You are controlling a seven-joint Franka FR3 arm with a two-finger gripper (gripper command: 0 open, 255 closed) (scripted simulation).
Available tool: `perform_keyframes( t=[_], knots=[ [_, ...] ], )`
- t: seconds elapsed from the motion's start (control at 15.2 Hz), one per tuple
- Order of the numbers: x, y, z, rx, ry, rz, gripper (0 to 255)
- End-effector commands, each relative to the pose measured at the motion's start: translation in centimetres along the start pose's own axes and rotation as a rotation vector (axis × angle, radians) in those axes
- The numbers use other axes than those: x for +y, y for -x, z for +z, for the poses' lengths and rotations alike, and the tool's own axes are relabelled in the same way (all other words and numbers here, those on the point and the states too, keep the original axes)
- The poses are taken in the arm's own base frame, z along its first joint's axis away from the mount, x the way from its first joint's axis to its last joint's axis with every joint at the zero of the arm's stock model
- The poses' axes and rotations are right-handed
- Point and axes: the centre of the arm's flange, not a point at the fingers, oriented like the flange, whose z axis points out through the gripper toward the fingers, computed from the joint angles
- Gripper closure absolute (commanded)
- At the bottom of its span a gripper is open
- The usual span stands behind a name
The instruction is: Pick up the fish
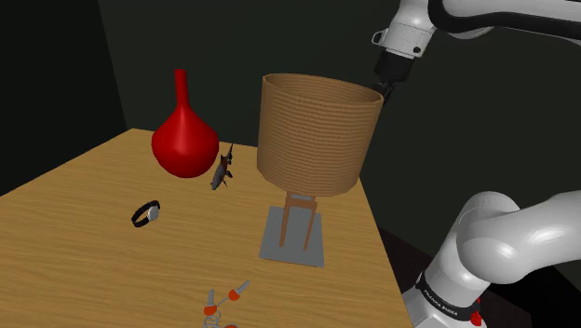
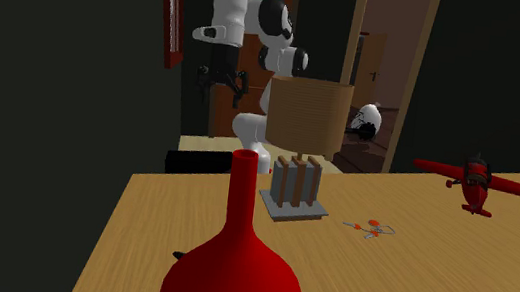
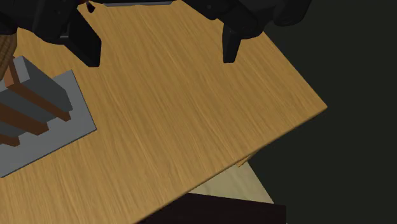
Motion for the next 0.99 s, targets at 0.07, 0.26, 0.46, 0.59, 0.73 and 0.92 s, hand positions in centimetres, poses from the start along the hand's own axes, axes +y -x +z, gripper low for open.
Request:
perform_keyframes(
  t=[0.07, 0.26, 0.46, 0.59, 0.73, 0.92],
  knots=[
    [-1.3, -0.3, 0.6, 0.007, 0.012, 0.021, 0],
    [-5.1, -1.4, 2.4, 0.029, 0.047, 0.085, 0],
    [-8.7, -2.7, 4.4, 0.052, 0.082, 0.149, 0],
    [-11.1, -3.8, 5.7, 0.066, 0.105, 0.191, 0],
    [-13.3, -5.0, 7.1, 0.081, 0.128, 0.234, 0],
    [-16.6, -7.0, 9.2, 0.103, 0.163, 0.297, 0]
  ],
)
